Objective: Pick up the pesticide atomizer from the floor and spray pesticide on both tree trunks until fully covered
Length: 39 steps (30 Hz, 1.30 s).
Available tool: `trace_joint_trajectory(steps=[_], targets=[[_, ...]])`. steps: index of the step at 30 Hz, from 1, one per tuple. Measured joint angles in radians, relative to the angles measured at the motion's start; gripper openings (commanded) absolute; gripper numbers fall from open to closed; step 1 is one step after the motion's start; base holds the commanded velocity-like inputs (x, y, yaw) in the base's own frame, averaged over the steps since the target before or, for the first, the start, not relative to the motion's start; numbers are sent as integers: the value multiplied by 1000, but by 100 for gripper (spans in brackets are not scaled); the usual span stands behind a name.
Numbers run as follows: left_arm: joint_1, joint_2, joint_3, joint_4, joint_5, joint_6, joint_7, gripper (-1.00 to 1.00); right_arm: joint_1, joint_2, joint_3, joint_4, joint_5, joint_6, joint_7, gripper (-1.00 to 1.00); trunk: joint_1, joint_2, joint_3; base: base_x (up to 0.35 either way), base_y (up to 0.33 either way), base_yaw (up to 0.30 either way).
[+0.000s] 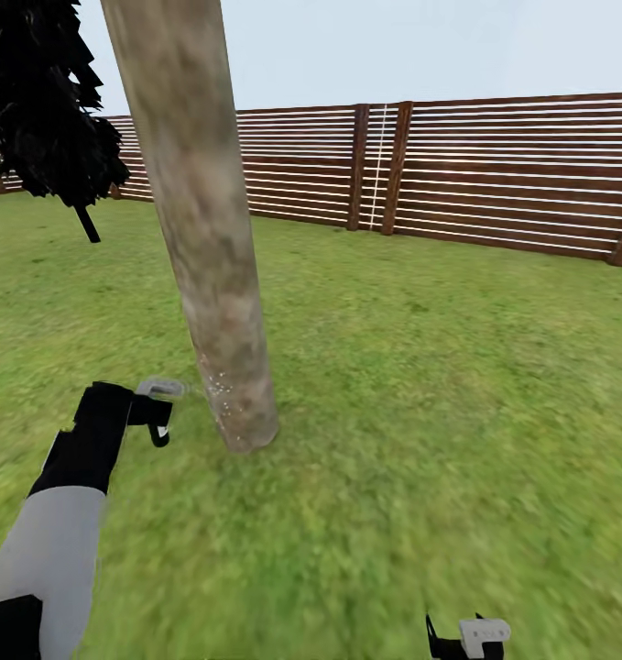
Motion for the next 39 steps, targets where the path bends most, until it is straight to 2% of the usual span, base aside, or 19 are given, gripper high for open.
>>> trace_joint_trajectory(steps=[1,3,8,11,20,27,39], targets=[[5,12,-1,4,7,-3,1,-100,0,0,0,0,0,0,0,100,0,0,0,0,0,203],[24,14,-1,9,12,-6,3,-100,0,0,0,0,0,0,0,100,0,0,0,0,-88,260],[32,-17,0,13,15,-8,7,-100,0,0,0,0,0,0,0,100,0,0,0,0,-246,157],[32,-20,-1,13,13,-8,9,-100,0,-1,0,0,0,0,0,100,0,0,0,0,-271,8],[32,-21,-2,14,7,-8,12,-100,0,-2,0,0,0,0,0,100,0,0,0,17,-272,0],[56,-6,14,23,0,-9,12,-100,0,-1,0,0,-1,0,0,100,0,0,0,148,-260,7],[61,-14,16,22,5,-8,12,-100,0,0,0,1,0,0,0,100,0,0,0,74,-263,200]])
